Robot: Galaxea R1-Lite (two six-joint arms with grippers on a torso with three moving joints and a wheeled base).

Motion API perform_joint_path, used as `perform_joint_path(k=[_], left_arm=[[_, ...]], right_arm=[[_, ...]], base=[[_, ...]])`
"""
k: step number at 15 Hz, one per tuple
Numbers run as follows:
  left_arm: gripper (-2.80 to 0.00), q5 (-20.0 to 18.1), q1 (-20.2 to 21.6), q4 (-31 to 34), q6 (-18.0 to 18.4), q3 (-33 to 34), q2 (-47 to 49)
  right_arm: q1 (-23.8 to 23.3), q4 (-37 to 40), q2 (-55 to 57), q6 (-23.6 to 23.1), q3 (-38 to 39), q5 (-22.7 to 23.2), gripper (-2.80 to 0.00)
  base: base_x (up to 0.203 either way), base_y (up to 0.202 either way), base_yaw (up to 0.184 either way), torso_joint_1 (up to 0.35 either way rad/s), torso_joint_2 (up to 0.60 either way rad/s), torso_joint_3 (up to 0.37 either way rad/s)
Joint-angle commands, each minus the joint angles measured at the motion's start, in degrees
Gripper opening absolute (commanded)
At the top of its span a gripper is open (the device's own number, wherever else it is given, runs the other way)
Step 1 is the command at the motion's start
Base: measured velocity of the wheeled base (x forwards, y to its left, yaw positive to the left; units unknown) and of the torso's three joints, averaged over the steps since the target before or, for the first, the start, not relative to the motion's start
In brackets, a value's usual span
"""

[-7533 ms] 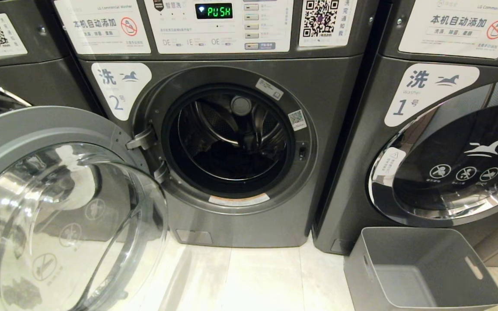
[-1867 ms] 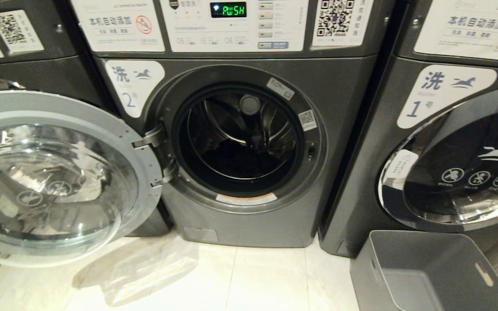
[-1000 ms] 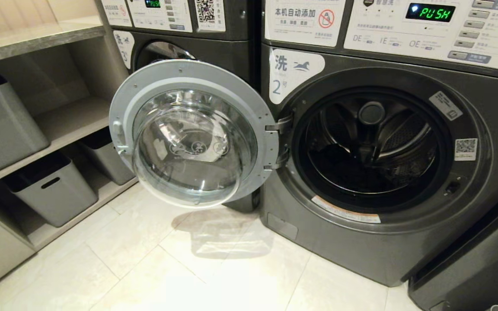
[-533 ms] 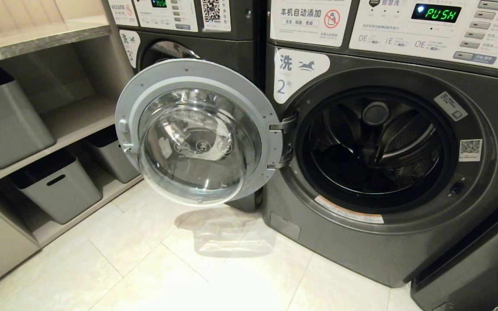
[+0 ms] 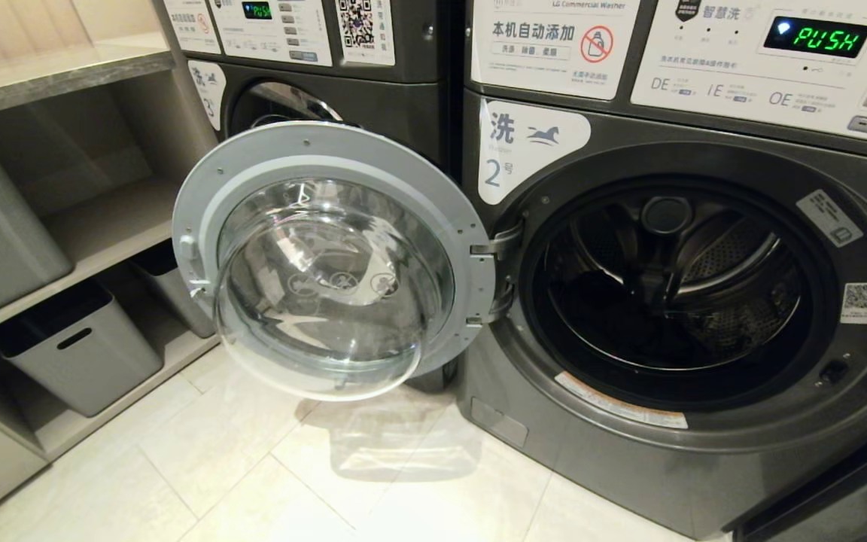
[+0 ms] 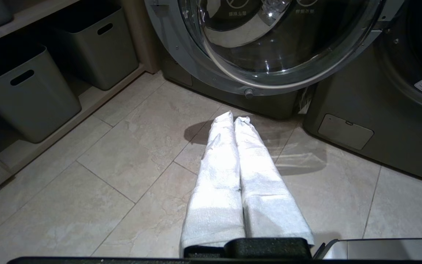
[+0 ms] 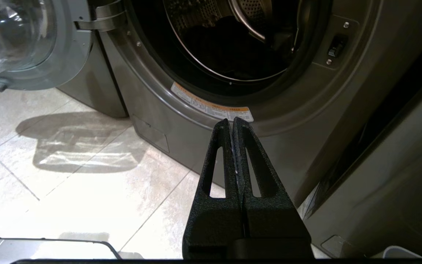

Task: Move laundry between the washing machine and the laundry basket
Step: Pick a cloth and place it into the basket

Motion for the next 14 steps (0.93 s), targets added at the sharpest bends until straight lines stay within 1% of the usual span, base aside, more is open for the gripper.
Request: perform_joint_path(k=[1, 7, 9, 10, 11, 13, 14], left_arm=[[-2.80, -0.02, -0.09, -0.02, 0.02, 0.00, -0.02], [-2.80, 0.03, 0.00, -0.02, 0.02, 0.00, -0.02], [-2.80, 0.07, 0.00, -0.02, 0.02, 0.00, -0.02], [-2.80, 0.07, 0.00, -0.02, 0.03, 0.00, -0.02], [-2.80, -0.02, -0.05, 0.03, 0.10, 0.00, -0.02], [-2.80, -0.02, 0.00, 0.00, 0.10, 0.00, -0.02], [-2.80, -0.02, 0.00, 0.01, 0.10, 0.00, -0.02]], right_arm=[[0.00, 0.04, 0.02, -0.03, 0.00, 0.01, -2.80], [0.00, 0.04, 0.02, -0.20, 0.00, 0.19, -2.80], [0.00, 0.04, 0.02, -0.47, 0.00, 0.28, -2.80], [0.00, 0.04, 0.02, -1.52, 0.00, 0.58, -2.80], [0.00, 0.05, 0.02, -3.89, -0.05, 0.31, -2.80], [0.00, 0.14, 1.37, -7.13, -3.99, 0.39, -2.80], [0.00, 0.17, 4.12, -7.96, -7.94, 0.56, -2.80]], base=[[0.192, 0.000, -0.002, 0.001, 0.00, 0.000], [0.189, 0.000, 0.001, 0.004, 0.00, 0.002], [0.033, 0.000, 0.001, 0.005, 0.00, 0.001], [0.000, 0.000, 0.000, 0.000, 0.00, 0.000], [0.000, 0.000, 0.000, 0.000, 0.00, 0.000], [0.000, 0.000, 0.000, 0.000, 0.00, 0.000], [0.000, 0.000, 0.000, 0.000, 0.00, 0.000]])
